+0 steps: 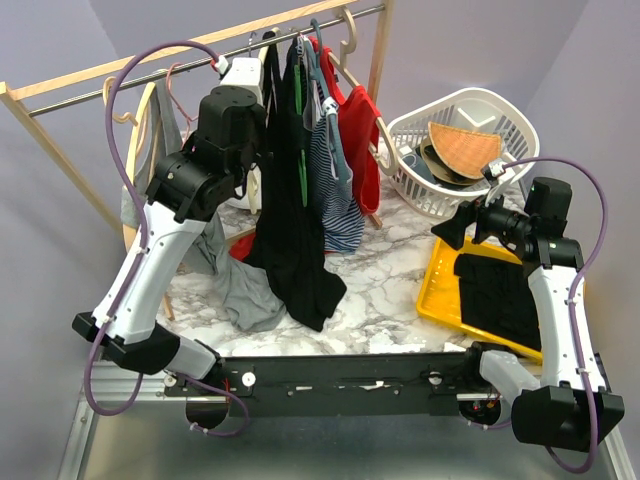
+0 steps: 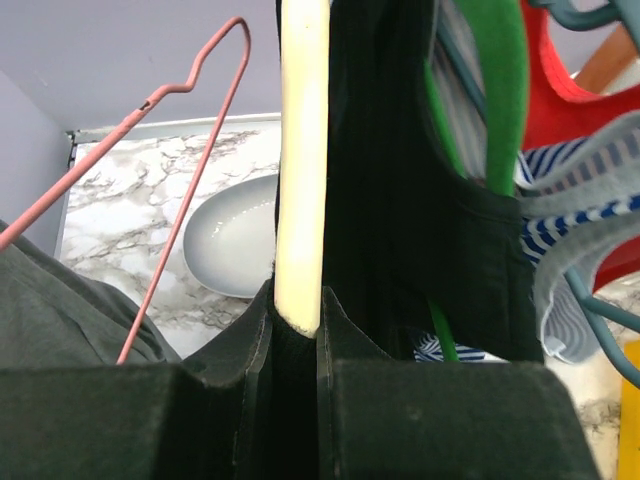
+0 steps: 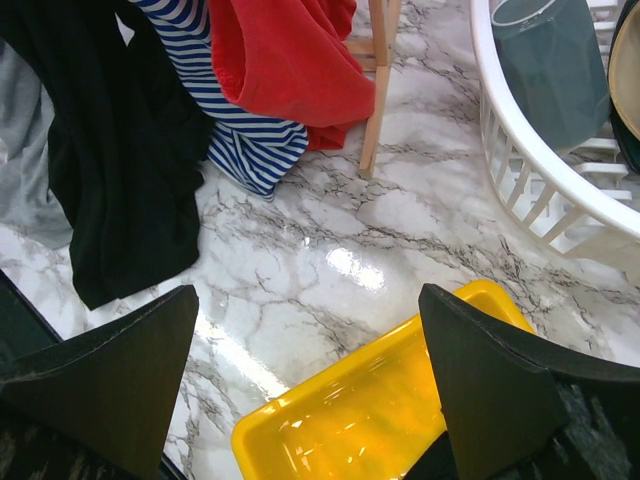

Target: Place the tank top on the hanger

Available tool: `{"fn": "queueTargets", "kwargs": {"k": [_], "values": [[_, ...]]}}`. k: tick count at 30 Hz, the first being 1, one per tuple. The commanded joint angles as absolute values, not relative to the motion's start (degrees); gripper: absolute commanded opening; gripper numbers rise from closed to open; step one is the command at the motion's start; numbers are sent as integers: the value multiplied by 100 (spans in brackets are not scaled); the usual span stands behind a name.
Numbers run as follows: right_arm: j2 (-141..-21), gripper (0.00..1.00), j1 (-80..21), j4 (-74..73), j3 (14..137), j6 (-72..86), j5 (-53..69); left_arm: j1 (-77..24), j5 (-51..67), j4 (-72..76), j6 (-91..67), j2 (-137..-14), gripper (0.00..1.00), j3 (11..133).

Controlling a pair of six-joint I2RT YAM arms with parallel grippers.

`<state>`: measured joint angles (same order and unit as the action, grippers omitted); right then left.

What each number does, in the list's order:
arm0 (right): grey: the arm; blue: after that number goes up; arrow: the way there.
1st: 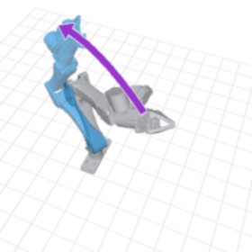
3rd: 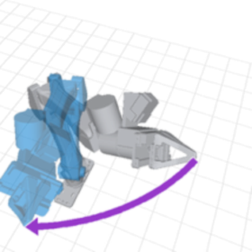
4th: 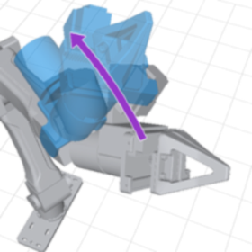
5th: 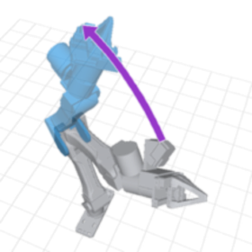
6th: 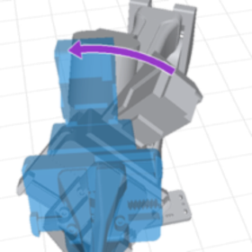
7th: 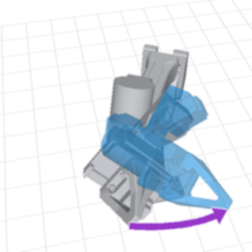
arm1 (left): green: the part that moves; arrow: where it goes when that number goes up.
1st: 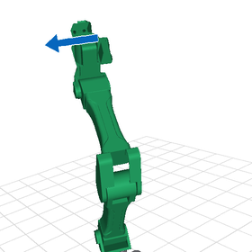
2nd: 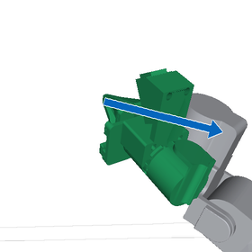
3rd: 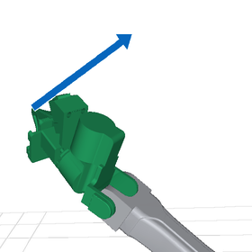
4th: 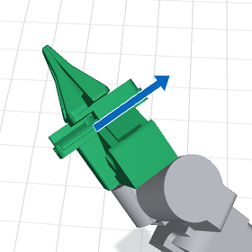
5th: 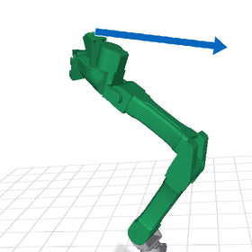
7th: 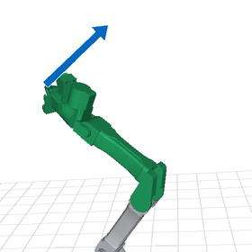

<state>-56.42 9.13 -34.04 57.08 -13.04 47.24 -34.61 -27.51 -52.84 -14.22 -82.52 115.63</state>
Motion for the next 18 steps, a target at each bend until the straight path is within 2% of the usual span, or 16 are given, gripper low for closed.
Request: {"fn": "queueTargets", "kwargs": {"k": [1, 12, 15, 16, 18], "values": [[-5546, 100, 958, -3428, 5678, -1248, 4887, -3165, -2584, -4588, -1538, -8226, 0, 11444], [-5563, 100, 958, -3436, 5678, -1275, 4896, -3006, -1838, -4509, -1643, -8086, 0, 11021], [-5563, 100, 958, -3445, 5678, -1301, 4896, -3006, -1723, -4579, -1670, -7998, 28, 11048], [-5563, 100, 958, -3437, 5678, -1301, 4896, -3006, -1653, -4605, -1696, -7920, 47, 11048], [-5563, 100, 958, -3454, 5669, -1318, 4869, -3006, -1574, -4623, -1766, -7823, 62, 11039]]}}
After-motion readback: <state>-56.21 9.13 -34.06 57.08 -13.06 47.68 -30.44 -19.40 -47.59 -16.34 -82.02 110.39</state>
